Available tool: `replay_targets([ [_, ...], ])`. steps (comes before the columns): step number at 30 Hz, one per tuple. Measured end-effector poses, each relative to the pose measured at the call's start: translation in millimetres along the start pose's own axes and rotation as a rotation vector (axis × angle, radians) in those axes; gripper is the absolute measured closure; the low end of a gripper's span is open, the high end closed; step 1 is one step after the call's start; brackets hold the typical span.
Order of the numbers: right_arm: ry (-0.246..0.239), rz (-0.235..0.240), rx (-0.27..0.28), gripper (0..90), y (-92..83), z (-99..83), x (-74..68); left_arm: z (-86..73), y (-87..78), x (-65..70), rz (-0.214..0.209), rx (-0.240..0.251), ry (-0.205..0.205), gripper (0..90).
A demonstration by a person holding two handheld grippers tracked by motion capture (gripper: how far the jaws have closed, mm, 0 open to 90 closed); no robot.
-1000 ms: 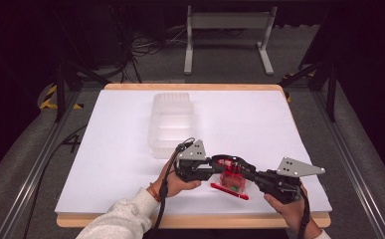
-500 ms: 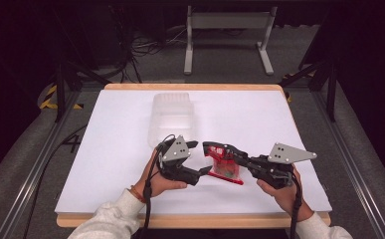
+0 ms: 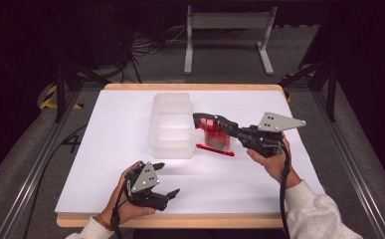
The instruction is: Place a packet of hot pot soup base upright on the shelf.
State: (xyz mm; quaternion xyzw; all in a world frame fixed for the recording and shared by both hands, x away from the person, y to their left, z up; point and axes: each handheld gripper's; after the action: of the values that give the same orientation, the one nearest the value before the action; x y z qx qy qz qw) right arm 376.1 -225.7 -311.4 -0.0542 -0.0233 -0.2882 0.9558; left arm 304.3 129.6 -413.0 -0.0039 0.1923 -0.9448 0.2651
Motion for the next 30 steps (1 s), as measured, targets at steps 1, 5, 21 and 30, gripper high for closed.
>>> replay_targets([
  [1,-0.009,0.003,-0.001,90.0,6.0,2.5,3.4,-2.8,-1.9,-0.9,0.000,-0.007,-0.001,11.2],
  [5,-0.029,0.019,-0.008,90.0,26.1,9.3,14.7,-15.2,-9.1,-4.6,0.029,-0.042,0.010,9.5],
  [21,-0.070,0.060,-0.033,90.0,107.7,21.1,46.0,-35.1,-14.9,6.1,0.028,-0.046,-0.054,10.3],
  [30,-0.061,0.054,-0.036,90.0,139.5,22.8,68.6,-39.4,-14.5,10.7,0.008,-0.053,-0.057,10.5],
])
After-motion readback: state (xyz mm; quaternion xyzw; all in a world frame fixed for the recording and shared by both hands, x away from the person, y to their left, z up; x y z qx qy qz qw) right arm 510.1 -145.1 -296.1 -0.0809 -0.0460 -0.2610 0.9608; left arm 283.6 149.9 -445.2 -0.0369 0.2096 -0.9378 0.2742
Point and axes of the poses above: each handheld gripper's, and its own axes: y roughly forward along the jaws, z roughly out of its top, x roughly to its right, and after that the axes turned 11 degrees about x, right-handed
